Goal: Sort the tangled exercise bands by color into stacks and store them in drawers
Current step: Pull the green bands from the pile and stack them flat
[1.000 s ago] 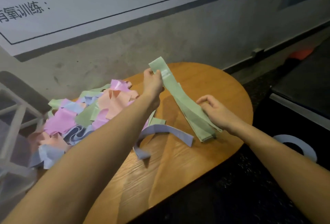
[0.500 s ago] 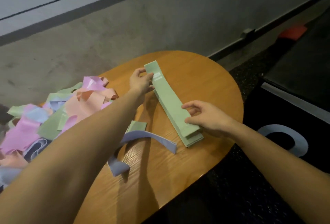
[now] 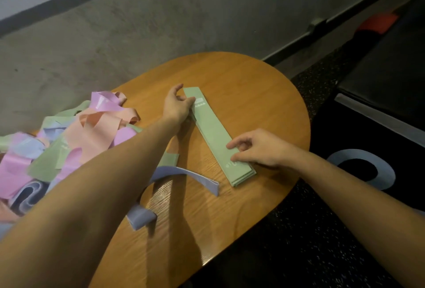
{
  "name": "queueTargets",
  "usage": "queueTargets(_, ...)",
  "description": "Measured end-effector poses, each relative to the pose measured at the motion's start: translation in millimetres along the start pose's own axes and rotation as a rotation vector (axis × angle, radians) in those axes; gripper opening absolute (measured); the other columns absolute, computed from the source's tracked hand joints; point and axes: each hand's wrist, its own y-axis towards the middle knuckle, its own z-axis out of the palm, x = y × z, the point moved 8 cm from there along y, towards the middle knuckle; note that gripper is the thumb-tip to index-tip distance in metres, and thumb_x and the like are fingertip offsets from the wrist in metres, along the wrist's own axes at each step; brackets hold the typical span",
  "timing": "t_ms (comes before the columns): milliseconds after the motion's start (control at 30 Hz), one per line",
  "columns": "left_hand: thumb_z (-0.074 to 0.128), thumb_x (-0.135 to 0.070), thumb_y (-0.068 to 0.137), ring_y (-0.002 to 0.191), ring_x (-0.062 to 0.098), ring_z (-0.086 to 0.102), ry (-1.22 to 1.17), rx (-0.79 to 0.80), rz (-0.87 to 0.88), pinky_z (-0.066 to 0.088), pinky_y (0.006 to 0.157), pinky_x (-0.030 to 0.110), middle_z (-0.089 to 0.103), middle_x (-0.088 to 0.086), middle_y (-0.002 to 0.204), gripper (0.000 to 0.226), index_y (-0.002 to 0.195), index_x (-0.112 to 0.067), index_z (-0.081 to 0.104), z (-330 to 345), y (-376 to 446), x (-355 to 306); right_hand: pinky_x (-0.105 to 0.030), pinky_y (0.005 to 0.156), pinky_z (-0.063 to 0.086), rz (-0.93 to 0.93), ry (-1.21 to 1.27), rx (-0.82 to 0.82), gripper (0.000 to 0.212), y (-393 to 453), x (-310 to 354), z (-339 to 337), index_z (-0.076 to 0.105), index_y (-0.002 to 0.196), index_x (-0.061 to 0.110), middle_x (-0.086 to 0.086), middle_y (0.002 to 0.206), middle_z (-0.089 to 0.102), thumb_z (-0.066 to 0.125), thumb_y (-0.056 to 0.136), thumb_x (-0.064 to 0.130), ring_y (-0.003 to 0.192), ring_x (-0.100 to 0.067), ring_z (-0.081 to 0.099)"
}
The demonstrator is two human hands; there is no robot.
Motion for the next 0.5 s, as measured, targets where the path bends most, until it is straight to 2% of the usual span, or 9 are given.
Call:
queueTargets(33,0.067,-0.018,0.096,0.084,0.016,0.063,0.007,0.001,-0.001,0.06,0.067,0.026,0.064,0.011,0.112,0.054,0.145,-0.026,0.045,1,0,1,-0.031,0.08,0.052,0.0,-0.052,0.012,0.038,-1,-1,0,0.07,0.119,0.028,0.009,0.082,0.062,0.08,0.083,0.031,0.078,-0.009,0.062)
queueTargets(133,0.068,-0.016,0.095,0.094,0.02,0.064,0.025,0.007,-0.008,0.06,0.078,0.032,0.063,0.013,0.117,0.047,0.139,-0.024,0.052,2,1,3,-0.037,0.087,0.053,-0.018,-0.192,0.026,0.04,-4,-4,0,0.065,0.121,0.034,0.011,0.093,0.059,0.077,0.083,0.038,0.089,-0.012,0.06)
queueTargets(200,0.068,-0.016,0.095,0.101,0.022,0.064,0.067,0.008,0.017,0.06,0.081,0.033,0.06,0.008,0.116,0.046,0.137,-0.025,0.053,2,2,2,-0.033,0.091,0.05,-0.037,-0.275,0.004,0.043,-5,-4,-3,0.062,0.123,0.04,0.014,0.104,0.051,0.076,0.082,0.045,0.098,-0.006,0.054)
queueTargets(300,0.068,-0.017,0.095,0.104,0.022,0.062,0.151,0.006,0.075,0.058,0.091,0.037,0.057,0.0,0.115,0.044,0.136,-0.025,0.055,1,5,0,-0.027,0.097,0.038,-0.082,-0.349,-0.018,0.05,-6,-2,-4,0.055,0.129,0.045,0.019,0.124,0.045,0.074,0.082,0.05,0.117,-0.004,0.039)
queueTargets(400,0.07,-0.022,0.094,0.106,0.013,0.052,0.284,-0.029,0.133,0.049,0.094,0.027,0.047,0.003,0.132,0.045,0.136,-0.024,0.057,-2,8,-3,-0.032,0.107,0.033,-0.139,-0.414,-0.012,0.052,-6,5,-2,0.053,0.133,0.043,0.019,0.138,0.044,0.071,0.085,0.048,0.126,-0.006,0.033)
queueTargets(500,0.072,-0.024,0.092,0.103,0.01,0.045,0.321,-0.032,0.137,0.043,0.089,0.022,0.033,0.003,0.142,0.049,0.138,-0.023,0.053,-7,6,-6,-0.036,0.111,0.032,-0.135,-0.44,-0.003,0.052,-5,8,-2,0.053,0.134,0.041,0.017,0.14,0.046,0.071,0.085,0.046,0.129,-0.008,0.035)
